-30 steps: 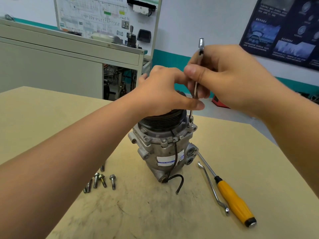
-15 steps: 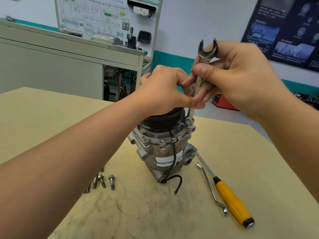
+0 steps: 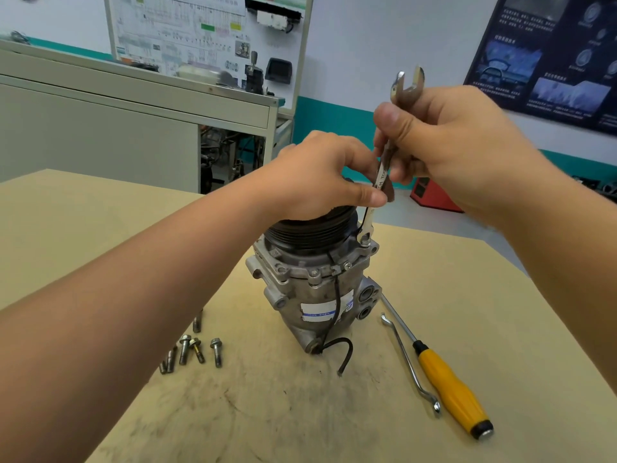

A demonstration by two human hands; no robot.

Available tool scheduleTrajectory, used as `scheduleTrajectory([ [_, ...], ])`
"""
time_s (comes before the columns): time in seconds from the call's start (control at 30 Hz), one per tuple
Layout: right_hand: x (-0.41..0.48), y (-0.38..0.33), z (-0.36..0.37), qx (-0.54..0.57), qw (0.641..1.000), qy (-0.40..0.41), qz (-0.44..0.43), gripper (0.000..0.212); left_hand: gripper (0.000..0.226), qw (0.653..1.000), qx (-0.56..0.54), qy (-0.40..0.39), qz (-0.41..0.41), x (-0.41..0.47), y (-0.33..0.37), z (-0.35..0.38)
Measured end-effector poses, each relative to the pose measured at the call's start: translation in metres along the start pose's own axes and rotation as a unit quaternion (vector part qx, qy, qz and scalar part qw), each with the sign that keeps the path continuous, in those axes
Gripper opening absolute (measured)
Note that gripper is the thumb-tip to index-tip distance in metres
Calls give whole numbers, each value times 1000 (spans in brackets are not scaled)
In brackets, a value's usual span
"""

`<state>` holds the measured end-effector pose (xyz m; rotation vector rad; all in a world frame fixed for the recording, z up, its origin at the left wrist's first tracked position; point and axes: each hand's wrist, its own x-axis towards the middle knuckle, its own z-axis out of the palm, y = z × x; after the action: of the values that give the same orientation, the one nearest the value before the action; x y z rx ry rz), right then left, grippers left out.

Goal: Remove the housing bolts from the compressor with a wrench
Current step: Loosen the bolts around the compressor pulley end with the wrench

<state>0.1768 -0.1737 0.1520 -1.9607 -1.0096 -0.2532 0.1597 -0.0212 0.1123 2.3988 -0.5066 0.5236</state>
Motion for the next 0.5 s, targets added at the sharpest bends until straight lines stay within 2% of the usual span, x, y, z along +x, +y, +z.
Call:
scheduleTrajectory([
  [0.07,1,1,0,-27,1000,6,-7,17,7,1000,-7,12,-4,3,-2,0],
  [0.27,10,6,-1,-93,995,15,-18,5,16,999,-18,30,-21,7,-2,3],
  [0.37,12,7,1,-79,997,9,-18,13,13,999,-20,36,-28,7,-2,4],
  [0.5,15,8,9,-55,998,29,-21,21,23,997,-20,57,-52,5,-1,7],
])
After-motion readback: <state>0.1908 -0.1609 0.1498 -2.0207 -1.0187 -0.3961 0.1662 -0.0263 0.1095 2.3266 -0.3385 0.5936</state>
